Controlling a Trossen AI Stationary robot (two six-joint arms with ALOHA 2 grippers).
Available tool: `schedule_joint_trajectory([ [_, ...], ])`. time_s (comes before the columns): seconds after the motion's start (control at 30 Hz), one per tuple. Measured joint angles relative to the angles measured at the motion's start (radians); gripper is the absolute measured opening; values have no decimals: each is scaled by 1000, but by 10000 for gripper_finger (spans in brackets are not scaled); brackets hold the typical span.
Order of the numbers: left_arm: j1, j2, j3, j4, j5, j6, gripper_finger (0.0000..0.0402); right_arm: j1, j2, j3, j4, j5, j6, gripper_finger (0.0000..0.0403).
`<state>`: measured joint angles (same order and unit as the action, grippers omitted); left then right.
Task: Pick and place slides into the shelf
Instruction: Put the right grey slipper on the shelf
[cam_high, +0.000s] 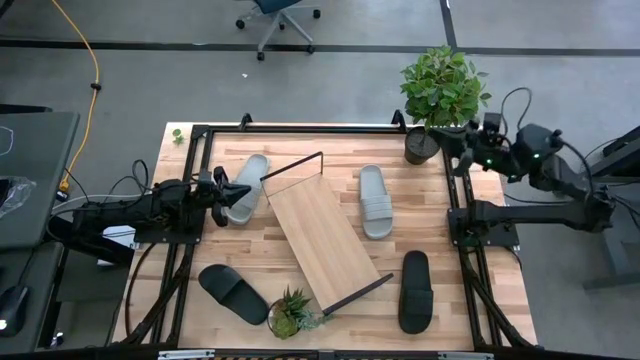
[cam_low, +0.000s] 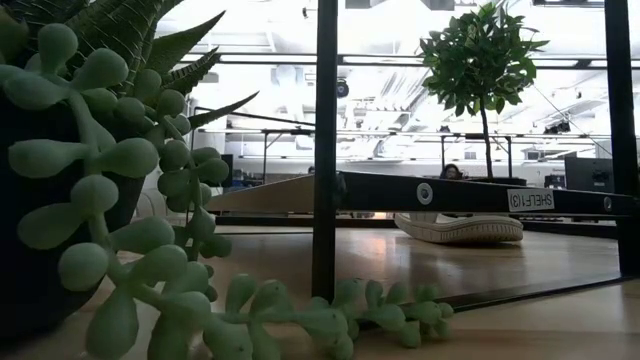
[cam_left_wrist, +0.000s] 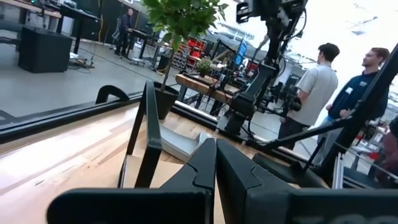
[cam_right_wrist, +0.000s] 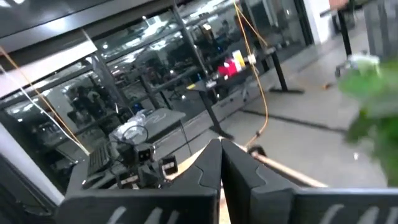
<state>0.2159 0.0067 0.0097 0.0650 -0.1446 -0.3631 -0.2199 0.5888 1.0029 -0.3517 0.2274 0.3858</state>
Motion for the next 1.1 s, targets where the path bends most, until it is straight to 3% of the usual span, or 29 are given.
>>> schedule_joint_trajectory([
  [0.13, 0, 0, 0, 75, -25, -71, 1, 0, 11, 69, -12, -22, -68, 0],
  [0.3, 0, 0, 0, 405, -146, -150, 1, 0, 11, 96, -18, -42, -81, 0],
  [0.43, 0, 0, 38, 667, -227, -19, 1, 0, 13, 96, -34, -44, -81, 0],
  [0.53, 0, 0, 137, 687, -249, 119, 1, 0, 26, 96, -49, -44, -81, 0],
  [0.63, 0, 4, 273, 550, -249, 240, 1, 0, 42, 96, -55, -44, -81, 0],
  [0.8, 0, 38, 550, 106, -248, 329, 1, 0, 66, 95, -56, -53, -81, 0],
  [1.1, 0, 260, 984, -398, -276, 431, 1, 0, 89, 94, -48, -48, -89, 0],
])
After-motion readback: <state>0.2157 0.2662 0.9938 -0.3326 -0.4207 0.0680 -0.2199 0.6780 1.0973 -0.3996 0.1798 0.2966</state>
